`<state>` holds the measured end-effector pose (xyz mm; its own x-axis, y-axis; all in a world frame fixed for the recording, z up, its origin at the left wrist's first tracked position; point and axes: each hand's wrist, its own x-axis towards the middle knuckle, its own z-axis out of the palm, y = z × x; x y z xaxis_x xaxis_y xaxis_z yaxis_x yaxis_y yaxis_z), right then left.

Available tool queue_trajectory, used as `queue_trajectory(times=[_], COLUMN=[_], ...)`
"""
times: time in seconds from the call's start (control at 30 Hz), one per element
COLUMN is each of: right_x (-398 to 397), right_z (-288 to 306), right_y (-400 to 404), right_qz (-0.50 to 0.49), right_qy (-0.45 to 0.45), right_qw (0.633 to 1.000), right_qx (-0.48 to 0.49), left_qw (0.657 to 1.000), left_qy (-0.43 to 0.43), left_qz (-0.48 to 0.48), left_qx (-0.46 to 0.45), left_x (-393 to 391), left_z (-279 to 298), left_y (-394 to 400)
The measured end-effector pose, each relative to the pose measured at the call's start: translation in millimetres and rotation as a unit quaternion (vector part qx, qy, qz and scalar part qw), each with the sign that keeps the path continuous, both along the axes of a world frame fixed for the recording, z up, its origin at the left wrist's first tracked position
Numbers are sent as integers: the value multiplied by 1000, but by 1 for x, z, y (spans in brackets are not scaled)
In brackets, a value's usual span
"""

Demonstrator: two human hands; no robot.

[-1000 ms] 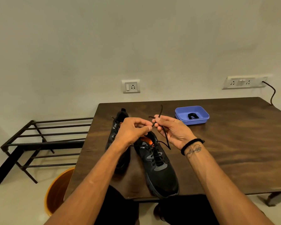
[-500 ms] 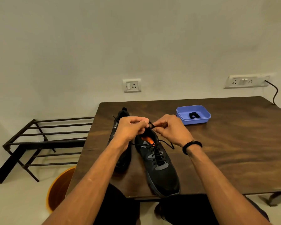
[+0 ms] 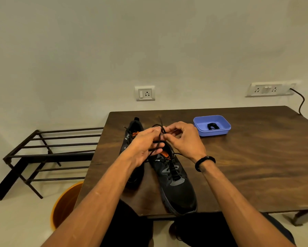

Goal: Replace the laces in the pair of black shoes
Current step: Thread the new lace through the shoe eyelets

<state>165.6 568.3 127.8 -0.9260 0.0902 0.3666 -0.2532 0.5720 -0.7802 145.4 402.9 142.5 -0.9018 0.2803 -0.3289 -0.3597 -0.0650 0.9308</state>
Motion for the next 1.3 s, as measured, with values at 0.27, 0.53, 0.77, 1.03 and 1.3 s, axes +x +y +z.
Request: queue_trajectory(times=[0.27, 0.53, 0.77, 1.03, 1.3], right_x=[-2, -3, -10, -13, -3], right_z=[-1, 5, -2, -11, -34], right_y=[2, 27, 46, 75, 72], right_qz=[27, 32, -103, -195, -40], right_qy=[-53, -98, -142, -127, -195], right_qw=[994, 774, 805, 964, 967], right_qx=[-87, -624, -567, -125, 157], left_qw=[999, 918, 984, 814, 775], left_qy=[31, -82, 83, 235, 274], left_qz=[38, 118, 157, 26, -179], left_qx=[15, 369, -24, -530, -540], left_x=[-2, -9, -12, -16, -9], left_z=[-2, 13, -3, -27, -40], left_y=[-2, -19, -38, -60, -35])
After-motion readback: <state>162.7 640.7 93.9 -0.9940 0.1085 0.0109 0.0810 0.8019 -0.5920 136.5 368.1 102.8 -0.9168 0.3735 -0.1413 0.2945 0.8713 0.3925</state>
